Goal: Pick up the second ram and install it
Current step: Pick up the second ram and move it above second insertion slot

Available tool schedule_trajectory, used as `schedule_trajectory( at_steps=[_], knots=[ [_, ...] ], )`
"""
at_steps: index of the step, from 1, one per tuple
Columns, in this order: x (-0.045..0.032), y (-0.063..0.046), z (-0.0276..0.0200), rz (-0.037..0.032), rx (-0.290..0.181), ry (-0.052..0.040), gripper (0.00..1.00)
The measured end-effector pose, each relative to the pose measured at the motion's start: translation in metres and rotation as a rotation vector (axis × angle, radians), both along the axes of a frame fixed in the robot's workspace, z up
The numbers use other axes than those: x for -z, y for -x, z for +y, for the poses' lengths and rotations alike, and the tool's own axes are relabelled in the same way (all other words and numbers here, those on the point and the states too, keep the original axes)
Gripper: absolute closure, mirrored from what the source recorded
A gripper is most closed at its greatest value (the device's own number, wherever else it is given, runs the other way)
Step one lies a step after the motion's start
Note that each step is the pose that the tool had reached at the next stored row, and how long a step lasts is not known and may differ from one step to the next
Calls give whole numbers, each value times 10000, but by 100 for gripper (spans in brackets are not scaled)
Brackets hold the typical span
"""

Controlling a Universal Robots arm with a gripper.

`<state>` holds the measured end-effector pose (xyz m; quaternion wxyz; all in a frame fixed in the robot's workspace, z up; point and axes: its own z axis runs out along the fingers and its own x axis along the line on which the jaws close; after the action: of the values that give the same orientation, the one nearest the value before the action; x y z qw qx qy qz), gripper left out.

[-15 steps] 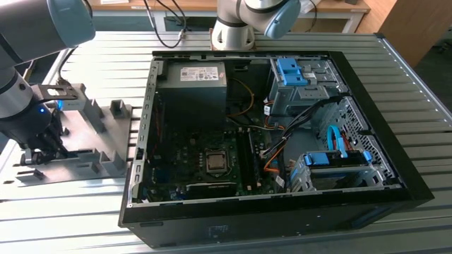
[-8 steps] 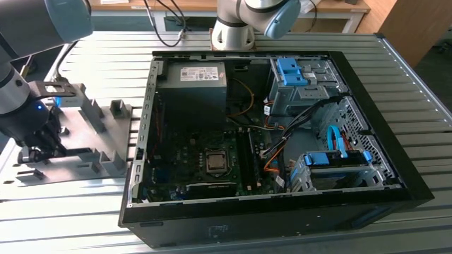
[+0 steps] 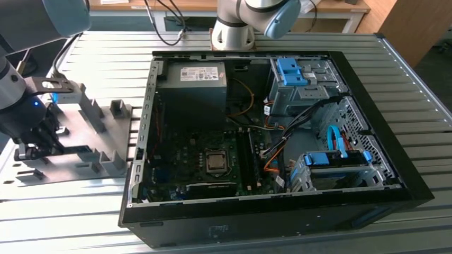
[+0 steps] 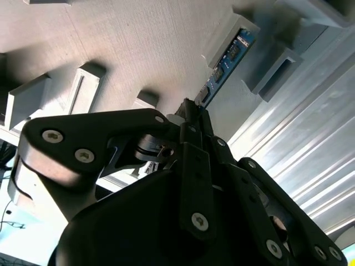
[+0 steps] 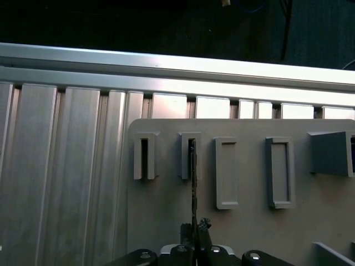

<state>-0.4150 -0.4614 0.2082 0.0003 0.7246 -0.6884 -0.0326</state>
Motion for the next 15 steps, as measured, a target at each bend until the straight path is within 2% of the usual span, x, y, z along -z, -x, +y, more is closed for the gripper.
schedule_trajectory(
  at_steps=[15],
  knots=[
    [-180, 0, 0, 0, 0, 0, 86]
  ],
)
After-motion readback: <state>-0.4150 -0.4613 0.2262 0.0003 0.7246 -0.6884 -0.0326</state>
